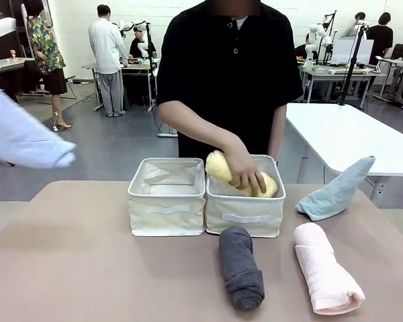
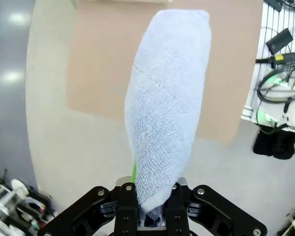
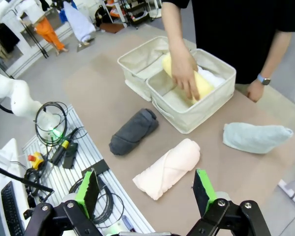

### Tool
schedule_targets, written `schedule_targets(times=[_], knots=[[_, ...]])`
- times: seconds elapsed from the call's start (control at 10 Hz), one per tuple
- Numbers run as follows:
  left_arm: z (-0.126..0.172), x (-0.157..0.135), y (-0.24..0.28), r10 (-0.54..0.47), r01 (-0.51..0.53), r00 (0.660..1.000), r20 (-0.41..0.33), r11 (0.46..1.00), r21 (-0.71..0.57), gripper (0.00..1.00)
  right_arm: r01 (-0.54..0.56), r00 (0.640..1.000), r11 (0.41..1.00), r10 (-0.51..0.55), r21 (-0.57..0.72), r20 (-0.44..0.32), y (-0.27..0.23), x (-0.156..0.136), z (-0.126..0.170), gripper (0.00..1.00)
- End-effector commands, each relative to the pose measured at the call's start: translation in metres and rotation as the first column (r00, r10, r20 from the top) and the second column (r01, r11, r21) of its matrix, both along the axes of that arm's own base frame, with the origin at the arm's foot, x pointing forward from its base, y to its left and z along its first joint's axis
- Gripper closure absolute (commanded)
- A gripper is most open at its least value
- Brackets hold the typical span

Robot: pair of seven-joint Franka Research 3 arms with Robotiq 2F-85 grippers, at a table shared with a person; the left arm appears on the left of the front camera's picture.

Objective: Sort the towels based on their folding style.
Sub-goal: Pick up one triangle-folded towel and place it in the left Fabric basket.

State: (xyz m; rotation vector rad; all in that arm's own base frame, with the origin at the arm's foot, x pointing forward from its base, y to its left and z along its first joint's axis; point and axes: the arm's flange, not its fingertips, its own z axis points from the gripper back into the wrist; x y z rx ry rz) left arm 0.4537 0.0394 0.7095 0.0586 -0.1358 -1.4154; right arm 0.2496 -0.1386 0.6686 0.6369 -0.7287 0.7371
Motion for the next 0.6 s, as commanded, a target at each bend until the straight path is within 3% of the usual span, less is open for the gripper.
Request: schedule_targets(times=[0.0, 0.2, 0.3, 0.5], knots=[[0.01, 0.045, -0.045, -0.021, 0.022, 1.0, -0.002, 0.999, 0.028, 0.98, -0.017, 1.0, 1.0, 0.017, 0.026, 0.018, 0.0, 0.0, 0.0, 0.0], [0.015, 0.068, -0.07, -0.066, 0.066, 0.997, -0.049, 0.998, -0.003, 0.98, -0.017, 1.0, 1.0, 0.017, 0.026, 0.018, 0.0, 0.0, 0.0, 0.0], [0.015, 0.06, -0.054, -0.059, 0.057, 0.996, -0.061, 0.998, -0.029, 0.98, -0.017, 1.0, 1.0, 0.017, 0.026, 0.018, 0.0, 0.0, 0.0, 0.0], [-0.003, 0.056, -0.085, -0.083, 0.083, 0.996, -0.017, 0.996, 0.02, 0.98, -0.017, 1.0, 1.0, 0.017, 0.026, 0.018, 0.0, 0.0, 0.0, 0.0]])
